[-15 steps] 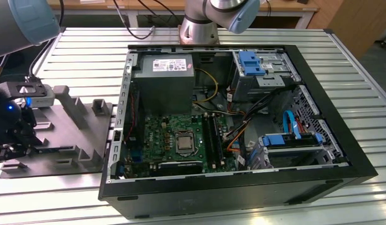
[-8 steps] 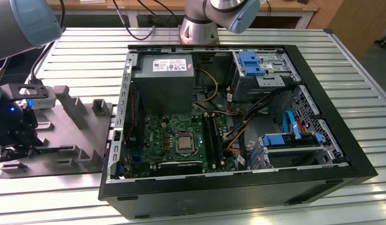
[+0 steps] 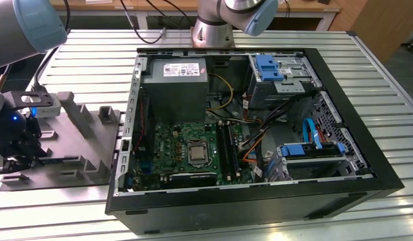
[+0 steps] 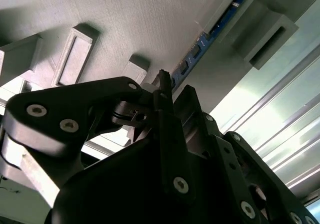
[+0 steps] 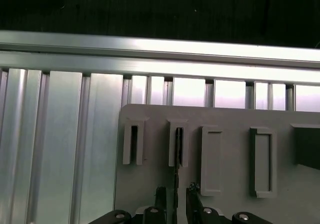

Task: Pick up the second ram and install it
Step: 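Pick up the second ram and move it above second insertion slot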

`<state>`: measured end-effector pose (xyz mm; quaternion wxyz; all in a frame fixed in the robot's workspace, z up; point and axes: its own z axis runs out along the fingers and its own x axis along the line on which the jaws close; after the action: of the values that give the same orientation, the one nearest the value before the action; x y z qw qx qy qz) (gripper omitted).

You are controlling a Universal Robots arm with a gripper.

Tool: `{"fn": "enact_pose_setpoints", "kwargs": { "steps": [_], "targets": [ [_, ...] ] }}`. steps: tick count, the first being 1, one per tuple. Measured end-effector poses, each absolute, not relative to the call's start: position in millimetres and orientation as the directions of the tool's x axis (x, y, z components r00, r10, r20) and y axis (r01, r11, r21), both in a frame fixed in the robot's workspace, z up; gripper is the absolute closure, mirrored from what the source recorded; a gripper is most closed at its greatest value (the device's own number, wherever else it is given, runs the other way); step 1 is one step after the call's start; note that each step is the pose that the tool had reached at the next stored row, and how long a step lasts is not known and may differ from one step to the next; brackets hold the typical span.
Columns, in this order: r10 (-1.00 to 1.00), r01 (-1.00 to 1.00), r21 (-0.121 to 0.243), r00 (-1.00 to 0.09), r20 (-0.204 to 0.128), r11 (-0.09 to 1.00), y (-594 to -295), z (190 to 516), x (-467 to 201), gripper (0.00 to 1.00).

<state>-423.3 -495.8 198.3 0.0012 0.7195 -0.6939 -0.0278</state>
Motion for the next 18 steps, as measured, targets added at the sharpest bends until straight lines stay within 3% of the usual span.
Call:
{"fn": "enact_pose_setpoints", "kwargs": {
  "steps": [6, 9, 18],
  "targets": [
    [-0.999, -0.999, 0.040, 0.035, -0.038, -0.037, -495.7, 198.1, -423.3, 0.71],
    [-0.999, -0.999, 0.040, 0.035, -0.038, -0.037, -495.8, 198.0, -423.3, 0.85],
    [-0.999, -0.999, 0.040, 0.035, -0.038, -0.036, -495.8, 198.3, -423.3, 0.85]
  ]
}}
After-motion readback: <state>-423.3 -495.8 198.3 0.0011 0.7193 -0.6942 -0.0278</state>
